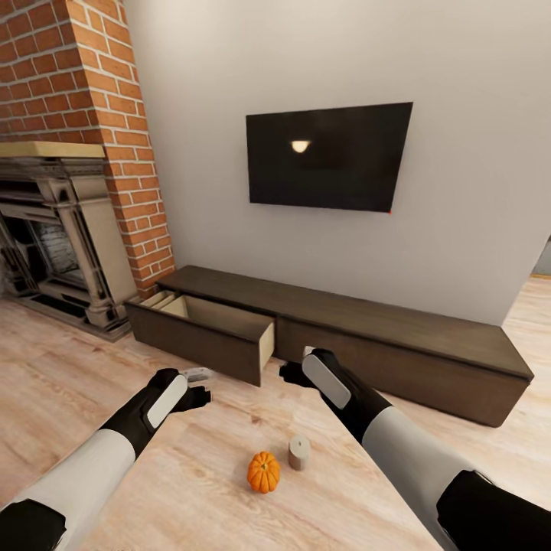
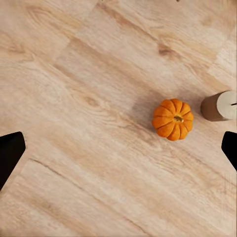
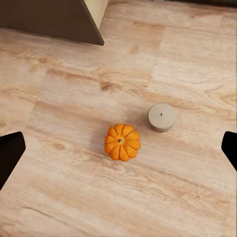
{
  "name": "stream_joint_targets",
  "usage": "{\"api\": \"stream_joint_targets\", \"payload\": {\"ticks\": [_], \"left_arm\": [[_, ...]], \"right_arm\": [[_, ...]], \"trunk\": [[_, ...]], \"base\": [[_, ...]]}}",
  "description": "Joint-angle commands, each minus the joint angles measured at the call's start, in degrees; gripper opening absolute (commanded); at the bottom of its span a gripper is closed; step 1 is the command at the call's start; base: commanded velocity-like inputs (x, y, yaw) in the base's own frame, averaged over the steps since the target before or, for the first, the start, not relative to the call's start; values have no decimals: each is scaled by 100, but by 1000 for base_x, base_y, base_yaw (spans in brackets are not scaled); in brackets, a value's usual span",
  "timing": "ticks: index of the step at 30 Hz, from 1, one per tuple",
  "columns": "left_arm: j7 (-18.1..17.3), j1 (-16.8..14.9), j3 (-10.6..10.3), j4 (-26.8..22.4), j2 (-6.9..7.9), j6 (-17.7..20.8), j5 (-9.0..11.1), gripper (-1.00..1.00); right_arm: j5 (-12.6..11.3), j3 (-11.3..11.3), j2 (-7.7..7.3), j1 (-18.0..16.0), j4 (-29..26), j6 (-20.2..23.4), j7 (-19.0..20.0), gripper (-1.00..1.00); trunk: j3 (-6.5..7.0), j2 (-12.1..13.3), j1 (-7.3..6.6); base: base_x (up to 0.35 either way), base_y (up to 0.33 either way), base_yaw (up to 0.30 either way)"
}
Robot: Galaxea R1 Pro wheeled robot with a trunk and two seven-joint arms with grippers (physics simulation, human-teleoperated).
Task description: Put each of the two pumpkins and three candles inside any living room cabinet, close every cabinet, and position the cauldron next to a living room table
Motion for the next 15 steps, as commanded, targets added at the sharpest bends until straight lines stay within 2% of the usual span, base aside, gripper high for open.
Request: {"api": "stream_joint_targets", "payload": {"ticks": [1, 9, 15], "left_arm": [[54, -6, -35, -8, 7, 6, 60, 100], [55, -6, -35, -7, 7, 0, 60, 100], [55, -6, -35, -7, 7, -3, 60, 100]], "right_arm": [[-39, 21, -3, -6, -8, 7, -50, 100], [-33, 42, -3, -6, -8, -10, -165, 100], [-38, 40, 11, -6, -14, -32, -500, 100]], "trunk": [[-9, -3, 1], [-32, -3, 1], [-36, -3, 1]], "base": [[199, -158, 281], [221, -211, 268], [223, -239, 103]]}}
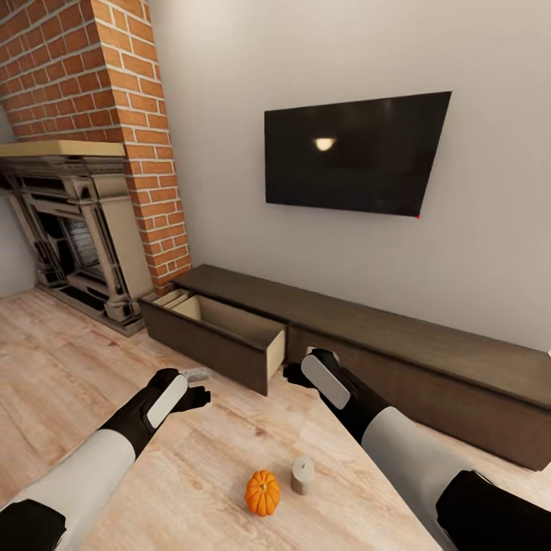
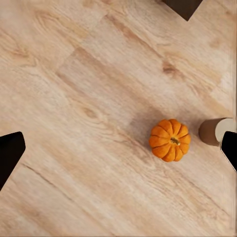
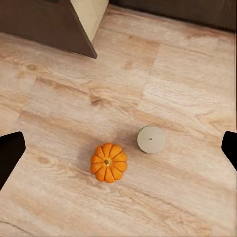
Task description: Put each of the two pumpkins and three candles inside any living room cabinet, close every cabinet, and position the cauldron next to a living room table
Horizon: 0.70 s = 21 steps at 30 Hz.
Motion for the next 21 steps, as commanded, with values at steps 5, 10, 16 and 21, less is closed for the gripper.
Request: {"api": "stream_joint_targets", "payload": {"ticks": [5, 10, 16, 21], "left_arm": [[58, -6, -35, -8, 7, 6, 60, 100], [57, -6, -35, -8, 7, 6, 60, 100], [58, -6, -30, -10, 12, 6, 60, 100], [62, -6, -23, -11, 15, 6, 60, 100]], "right_arm": [[-35, 18, 18, -6, -9, 7, -106, 100], [-36, 19, 32, -6, -13, 7, -120, 100], [-34, 18, 168, -6, -18, 8, -138, 100], [-29, 23, 174, -6, -19, 7, -140, 100]], "trunk": [[-7, -3, 2], [-7, -3, 2], [-7, -3, 2], [-7, -3, 2]], "base": [[164, -276, 227], [53, -283, 210], [4, -15, 19], [55, 111, 3]]}}
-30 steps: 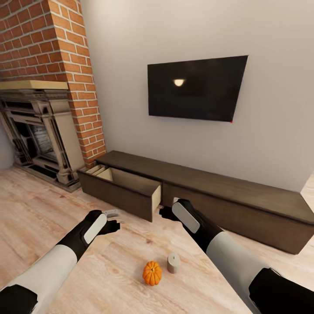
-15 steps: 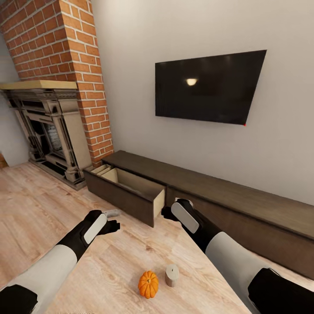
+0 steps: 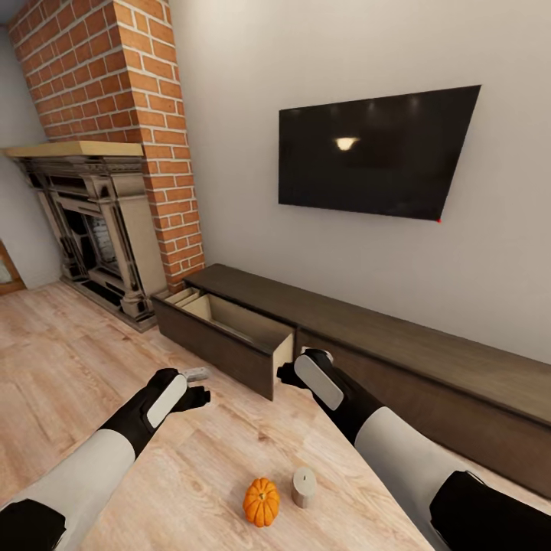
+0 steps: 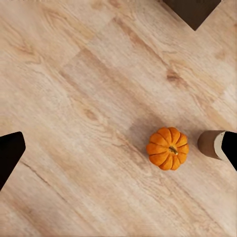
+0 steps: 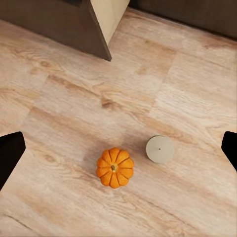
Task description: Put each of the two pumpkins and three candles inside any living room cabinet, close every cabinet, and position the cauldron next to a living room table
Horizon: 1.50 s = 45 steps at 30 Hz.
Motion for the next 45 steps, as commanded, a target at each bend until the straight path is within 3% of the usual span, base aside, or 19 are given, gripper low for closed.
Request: {"api": "stream_joint_targets", "payload": {"ticks": [1, 20, 34, 45], "left_arm": [[53, -5, -34, -10, 9, 5, 60, 100], [51, -5, -31, -36, 17, 17, 60, 100], [-4, -52, -24, -320, 33, 17, 59, 100], [-57, -64, -22, -437, 125, 82, 78, 100]], "right_arm": [[-33, 17, 2, -7, -5, 13, -43, 100], [-32, 20, 6, -7, -5, 13, -43, 100], [-50, 22, 2, -7, 7, 81, 15, 100], [-58, 15, 8, -7, 205, 108, 42, 100]], "trunk": [[-6, -3, 0], [-6, -3, 0], [-6, -3, 0], [-204, -444, 242]], "base": [[93, 39, 31], [112, -206, 231], [22, -62, 33], [0, -1, 1]]}}
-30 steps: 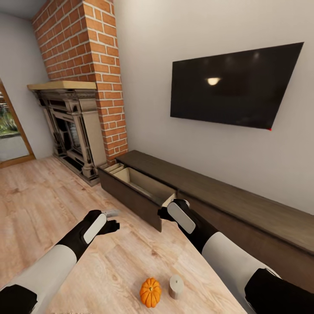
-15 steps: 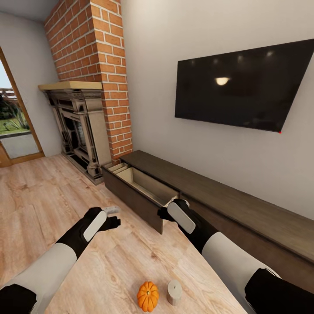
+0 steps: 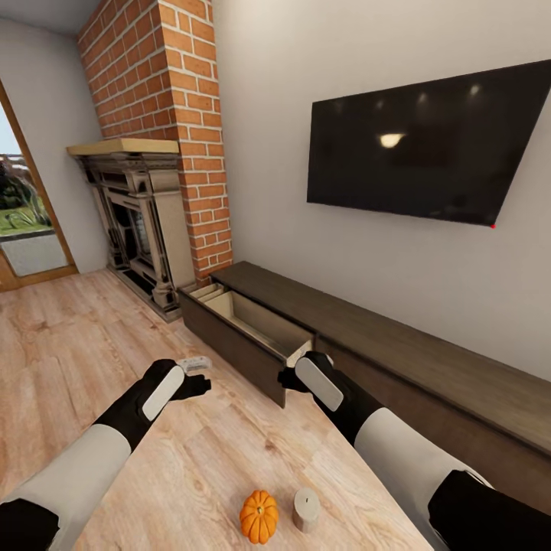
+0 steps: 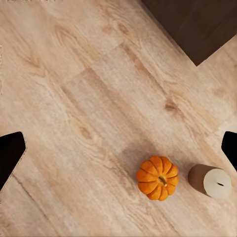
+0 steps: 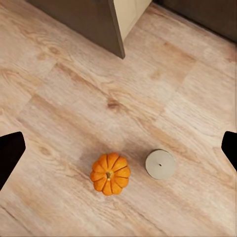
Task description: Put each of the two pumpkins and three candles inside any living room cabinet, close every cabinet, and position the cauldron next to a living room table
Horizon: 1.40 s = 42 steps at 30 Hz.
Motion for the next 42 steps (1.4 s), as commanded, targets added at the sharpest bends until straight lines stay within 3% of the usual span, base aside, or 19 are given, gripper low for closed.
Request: {"api": "stream_joint_targets", "payload": {"ticks": [1, 6, 12, 16, 20, 24, 31, 35, 42], "left_arm": [[51, -6, -31, -22, 29, 15, 71, 100], [43, -12, -25, -86, 132, 313, 93, 100], [41, -11, 34, -380, 404, 813, 124, 100], [41, -4, 375, -433, 474, 972, 129, 100], [41, 4, 556, -445, 487, 1068, 126, 100], [41, 8, 622, -448, 488, 1102, 125, 100], [44, 10, 644, -435, 476, 1105, 125, 100], [45, 10, 645, -437, 473, 1105, 121, 100], [45, 16, 646, -446, 465, 1105, 117, 100]], "right_arm": [[-35, 16, -2, -9, 22, 11, -42, 100], [-37, 14, 7, -14, 263, 77, -32, 100], [-33, 7, 187, -30, 923, 193, 3, 100], [-25, 9, 221, -39, 1343, 201, 178, 100], [-7, 60, 201, -39, 1519, 198, 503, 100], [282, 227, 192, -35, 1545, 164, 750, 100], [614, 313, 178, -26, 1501, 128, 1106, 100], [786, 313, 178, -25, 1466, 118, 1127, 100], [843, 305, 182, -25, 1449, 115, 1157, 100]], "trunk": [[-24, -45, 22], [-114, -245, 132], [-222, -486, 264], [-294, -646, 351], [-366, -807, 439], [-437, -967, 527], [-563, -1248, 681], [-635, -1408, 769], [-761, -1689, 922]], "base": [[0, 0, 0], [0, 0, 0], [0, 0, 0], [0, 0, 0], [0, 0, 0], [0, 0, 0], [0, 0, 0], [0, 0, 0], [0, 0, 49]]}}
